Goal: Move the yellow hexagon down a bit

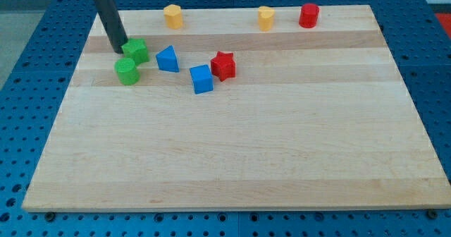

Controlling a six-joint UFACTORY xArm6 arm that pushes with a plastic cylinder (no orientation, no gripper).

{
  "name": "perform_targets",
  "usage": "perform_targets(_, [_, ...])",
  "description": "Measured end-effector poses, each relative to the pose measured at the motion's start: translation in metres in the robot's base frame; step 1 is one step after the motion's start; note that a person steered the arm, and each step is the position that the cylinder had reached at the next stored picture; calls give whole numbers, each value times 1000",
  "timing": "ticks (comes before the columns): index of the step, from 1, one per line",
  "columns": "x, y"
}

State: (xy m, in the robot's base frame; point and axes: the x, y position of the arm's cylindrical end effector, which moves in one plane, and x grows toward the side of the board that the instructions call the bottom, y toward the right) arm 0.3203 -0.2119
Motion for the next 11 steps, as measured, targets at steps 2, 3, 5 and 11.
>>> perform_targets(2, [-40, -36])
perform_targets(3, [-102, -47])
perform_targets(5, [-129, 12])
perform_targets(11, [-129, 71])
